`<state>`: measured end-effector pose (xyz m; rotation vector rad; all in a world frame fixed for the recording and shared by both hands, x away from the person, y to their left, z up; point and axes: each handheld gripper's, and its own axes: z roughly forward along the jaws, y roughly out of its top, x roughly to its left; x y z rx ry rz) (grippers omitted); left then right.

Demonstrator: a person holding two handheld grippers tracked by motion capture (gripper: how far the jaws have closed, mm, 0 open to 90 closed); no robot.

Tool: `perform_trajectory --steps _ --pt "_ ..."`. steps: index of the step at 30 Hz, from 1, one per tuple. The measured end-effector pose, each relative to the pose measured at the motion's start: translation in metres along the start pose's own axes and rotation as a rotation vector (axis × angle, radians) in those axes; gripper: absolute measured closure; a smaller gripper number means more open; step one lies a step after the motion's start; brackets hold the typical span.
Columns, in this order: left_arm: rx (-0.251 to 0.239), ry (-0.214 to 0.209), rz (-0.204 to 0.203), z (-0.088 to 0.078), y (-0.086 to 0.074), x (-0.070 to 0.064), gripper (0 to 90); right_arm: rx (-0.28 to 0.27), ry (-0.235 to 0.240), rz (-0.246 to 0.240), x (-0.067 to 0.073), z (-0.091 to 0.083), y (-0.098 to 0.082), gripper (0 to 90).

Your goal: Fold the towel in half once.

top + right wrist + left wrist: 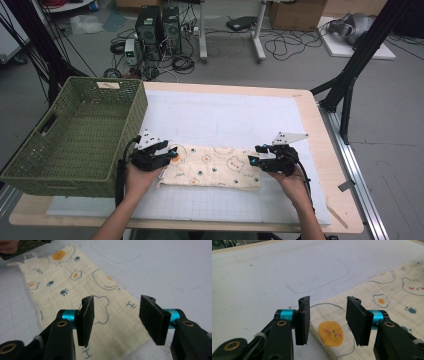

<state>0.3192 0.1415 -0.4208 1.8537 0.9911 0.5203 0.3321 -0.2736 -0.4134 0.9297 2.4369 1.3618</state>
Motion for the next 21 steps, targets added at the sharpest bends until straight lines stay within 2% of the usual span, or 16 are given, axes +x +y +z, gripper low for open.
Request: perform_trajectory --steps 2,6,21 --pt "-0.004 0.000 0.001 0.0005 0.0005 -0.0004 54.5 -0.007 -0.005 -0.009 0.0018 -0.0008 -0.0006 44.6" --pt "-0.002 -0.005 0.008 0.0010 0.0022 -0.0010 54.6 -0.021 -0.003 0.002 0.0026 -0.0020 -0.0042 44.1" --pt "-0.017 -0.015 0.007 -0.0015 0.0040 -0.0021 54.6 -0.013 -0.003 -0.005 0.0048 -0.0013 -0.0056 43.0"
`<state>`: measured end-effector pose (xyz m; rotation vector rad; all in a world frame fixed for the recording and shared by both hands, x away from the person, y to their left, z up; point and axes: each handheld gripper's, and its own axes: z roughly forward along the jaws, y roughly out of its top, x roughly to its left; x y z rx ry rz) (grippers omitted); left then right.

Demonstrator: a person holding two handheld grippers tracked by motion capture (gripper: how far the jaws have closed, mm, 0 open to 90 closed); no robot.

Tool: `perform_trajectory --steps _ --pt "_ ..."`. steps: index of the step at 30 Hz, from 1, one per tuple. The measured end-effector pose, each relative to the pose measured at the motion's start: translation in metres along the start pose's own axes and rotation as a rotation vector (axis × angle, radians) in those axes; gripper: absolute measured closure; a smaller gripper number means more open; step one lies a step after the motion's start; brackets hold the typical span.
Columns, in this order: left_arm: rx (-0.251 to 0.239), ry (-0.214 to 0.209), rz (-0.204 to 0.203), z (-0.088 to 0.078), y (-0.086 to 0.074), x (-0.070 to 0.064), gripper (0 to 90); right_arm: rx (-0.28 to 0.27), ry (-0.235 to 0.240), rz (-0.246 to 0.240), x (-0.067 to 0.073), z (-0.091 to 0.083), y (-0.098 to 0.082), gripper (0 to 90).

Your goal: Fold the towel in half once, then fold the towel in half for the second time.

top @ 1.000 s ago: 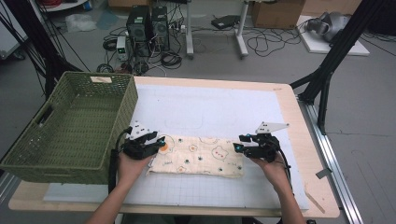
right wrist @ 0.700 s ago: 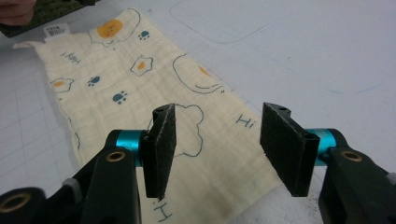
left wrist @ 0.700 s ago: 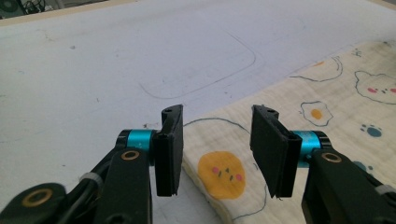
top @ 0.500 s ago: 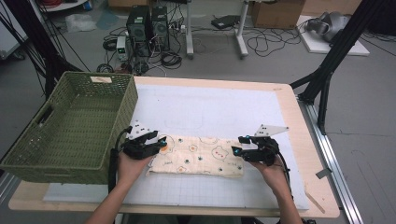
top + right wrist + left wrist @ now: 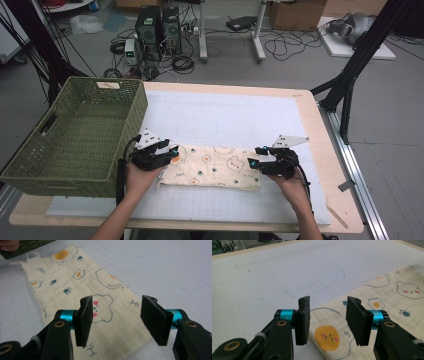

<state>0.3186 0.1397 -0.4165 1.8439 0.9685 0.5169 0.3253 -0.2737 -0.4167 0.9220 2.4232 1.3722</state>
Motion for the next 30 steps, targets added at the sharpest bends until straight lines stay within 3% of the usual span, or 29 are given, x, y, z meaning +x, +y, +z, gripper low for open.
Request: perform_trajectory --steps 11,18,22,28,30 --pt "0.004 0.013 0.014 0.003 0.002 0.001 54.8 0.017 0.009 -0.001 -0.004 0.000 0.001 43.6" --pt "0.004 0.021 0.030 0.011 0.017 0.006 57.2 0.033 0.002 0.005 -0.017 -0.002 0.018 44.5" --pt "0.039 0.032 0.014 0.018 0.015 0.011 57.3 0.044 -0.008 0.012 -0.026 0.000 0.025 45.3" --pt "0.080 0.046 0.013 0.027 0.010 0.014 57.0 0.087 -0.019 0.028 -0.033 0.009 0.021 47.9" --pt "0.096 0.049 -0.005 0.030 0.008 0.017 55.3 0.091 -0.029 0.024 -0.034 0.011 0.021 48.6"
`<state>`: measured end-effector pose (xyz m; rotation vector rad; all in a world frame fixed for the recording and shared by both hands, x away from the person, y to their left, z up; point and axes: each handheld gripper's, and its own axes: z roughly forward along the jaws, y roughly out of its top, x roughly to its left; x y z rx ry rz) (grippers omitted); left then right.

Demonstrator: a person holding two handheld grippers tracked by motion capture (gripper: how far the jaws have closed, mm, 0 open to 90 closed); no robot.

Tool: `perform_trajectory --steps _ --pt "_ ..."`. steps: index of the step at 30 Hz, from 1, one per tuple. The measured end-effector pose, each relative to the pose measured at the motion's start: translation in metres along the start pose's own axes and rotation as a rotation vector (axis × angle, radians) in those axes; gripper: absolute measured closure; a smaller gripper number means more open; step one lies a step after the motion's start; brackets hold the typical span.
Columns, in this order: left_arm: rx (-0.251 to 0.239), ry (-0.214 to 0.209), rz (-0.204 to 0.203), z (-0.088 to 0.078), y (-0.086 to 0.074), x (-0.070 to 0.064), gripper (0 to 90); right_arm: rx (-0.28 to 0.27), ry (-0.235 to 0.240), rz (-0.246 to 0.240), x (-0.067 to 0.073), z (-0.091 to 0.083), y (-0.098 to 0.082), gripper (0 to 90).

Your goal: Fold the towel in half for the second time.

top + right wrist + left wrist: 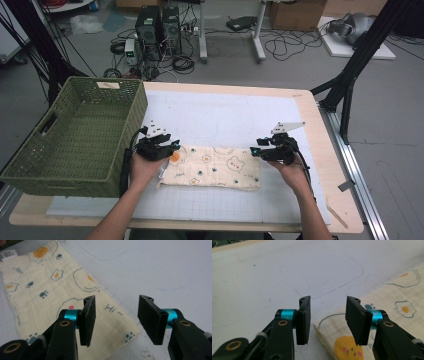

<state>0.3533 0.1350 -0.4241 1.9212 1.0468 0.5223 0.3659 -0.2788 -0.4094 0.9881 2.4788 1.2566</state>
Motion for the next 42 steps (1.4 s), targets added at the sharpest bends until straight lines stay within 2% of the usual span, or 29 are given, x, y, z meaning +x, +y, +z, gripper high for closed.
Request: perform_trajectory --steps 5,10,15,20,21,24,25,29,33,37,41,42 --pt "0.044 0.006 -0.019 0.009 -0.004 0.005 55.3 0.019 -0.006 0.010 -0.005 0.005 -0.002 49.7" --pt "0.095 -0.024 -0.030 0.018 -0.008 0.006 53.8 0.049 -0.003 0.031 -0.009 0.012 -0.005 51.3" --pt "0.132 -0.024 -0.011 0.024 -0.011 0.005 57.3 0.090 0.004 0.042 -0.011 0.021 -0.012 53.9" --pt "0.124 -0.028 -0.006 0.024 -0.011 0.005 68.1 0.109 -0.006 0.051 -0.013 0.025 -0.018 59.7" --pt "0.125 -0.038 -0.001 0.024 -0.010 0.005 73.3 0.111 -0.006 0.056 -0.012 0.025 -0.018 63.6" --pt "0.122 -0.038 0.013 0.024 -0.010 0.003 83.0 0.126 -0.004 0.025 -0.009 0.026 -0.017 75.2" --pt "0.122 -0.039 0.019 0.023 -0.010 0.003 84.4 0.129 0.013 0.021 -0.009 0.026 -0.017 79.2" --pt "0.098 -0.032 0.003 0.018 -0.009 0.006 86.1 0.125 0.029 0.019 -0.007 0.026 -0.016 82.9" --pt "0.031 -0.028 -0.028 0.010 -0.007 0.009 86.2 0.072 0.029 0.011 -0.006 0.020 -0.011 83.4" --pt "-0.015 -0.024 -0.023 0.001 -0.004 0.008 86.1 0.009 0.029 0.013 -0.006 0.009 -0.007 83.4" --pt "-0.034 -0.026 -0.004 -0.006 -0.006 0.004 86.0 -0.017 0.043 0.015 -0.001 0.000 -0.007 83.4" --pt "-0.037 -0.022 0.014 -0.007 -0.006 0.003 85.9 -0.015 0.044 0.005 0.001 -0.001 -0.008 83.4"
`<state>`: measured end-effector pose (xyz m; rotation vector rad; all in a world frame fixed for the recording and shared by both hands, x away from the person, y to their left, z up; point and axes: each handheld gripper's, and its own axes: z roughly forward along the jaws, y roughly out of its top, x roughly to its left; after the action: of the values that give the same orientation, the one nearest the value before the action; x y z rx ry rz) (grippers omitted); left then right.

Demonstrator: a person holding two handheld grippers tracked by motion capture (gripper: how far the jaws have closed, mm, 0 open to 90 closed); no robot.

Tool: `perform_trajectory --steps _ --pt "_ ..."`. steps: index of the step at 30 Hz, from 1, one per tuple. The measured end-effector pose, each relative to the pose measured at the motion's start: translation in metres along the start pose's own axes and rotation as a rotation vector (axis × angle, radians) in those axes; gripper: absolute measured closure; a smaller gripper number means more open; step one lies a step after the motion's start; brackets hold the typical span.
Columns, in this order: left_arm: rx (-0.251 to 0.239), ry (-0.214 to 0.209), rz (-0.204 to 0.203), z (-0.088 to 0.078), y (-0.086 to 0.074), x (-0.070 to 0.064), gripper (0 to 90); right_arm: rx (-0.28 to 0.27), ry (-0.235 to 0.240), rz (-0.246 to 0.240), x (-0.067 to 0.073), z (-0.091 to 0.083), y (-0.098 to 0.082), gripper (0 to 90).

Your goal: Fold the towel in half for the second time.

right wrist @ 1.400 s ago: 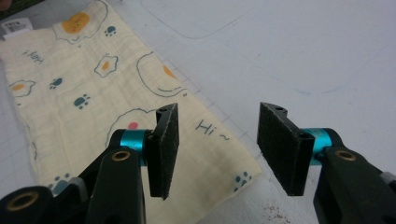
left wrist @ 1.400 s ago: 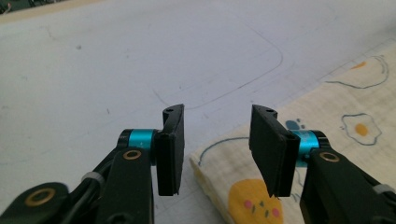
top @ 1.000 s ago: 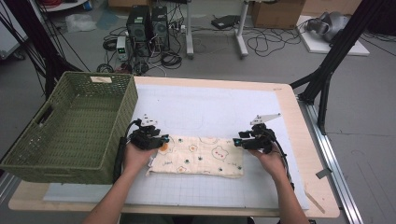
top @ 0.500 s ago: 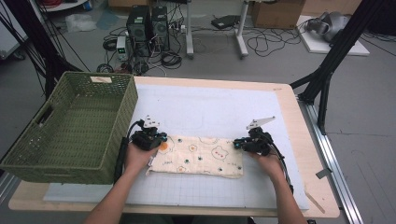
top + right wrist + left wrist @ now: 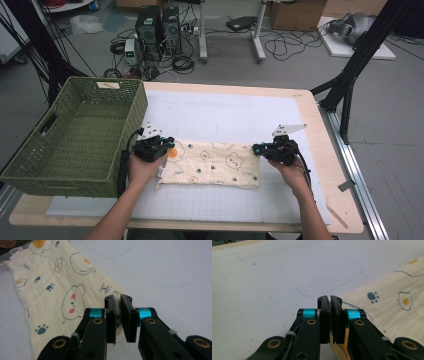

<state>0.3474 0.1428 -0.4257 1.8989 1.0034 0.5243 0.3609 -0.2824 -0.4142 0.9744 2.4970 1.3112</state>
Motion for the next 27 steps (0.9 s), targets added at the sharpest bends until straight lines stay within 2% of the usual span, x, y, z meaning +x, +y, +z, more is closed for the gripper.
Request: perform_trajectory --steps 5,10,20,27 --pt "-0.021 0.000 0.041 -0.008 -0.001 -0.006 85.7 -0.019 0.005 -0.023 0.008 -0.010 0.000 83.3" --pt "-0.017 -0.002 0.057 -0.011 -0.009 -0.008 85.4 -0.023 0.022 -0.031 0.016 -0.014 -0.004 83.1" --pt "-0.041 -0.015 0.079 -0.021 -0.016 -0.012 84.9 -0.030 0.041 -0.031 0.024 -0.017 -0.016 82.8" --pt "-0.055 -0.034 0.098 -0.034 -0.024 -0.019 85.0 -0.032 0.061 -0.035 0.031 -0.019 -0.024 82.5"
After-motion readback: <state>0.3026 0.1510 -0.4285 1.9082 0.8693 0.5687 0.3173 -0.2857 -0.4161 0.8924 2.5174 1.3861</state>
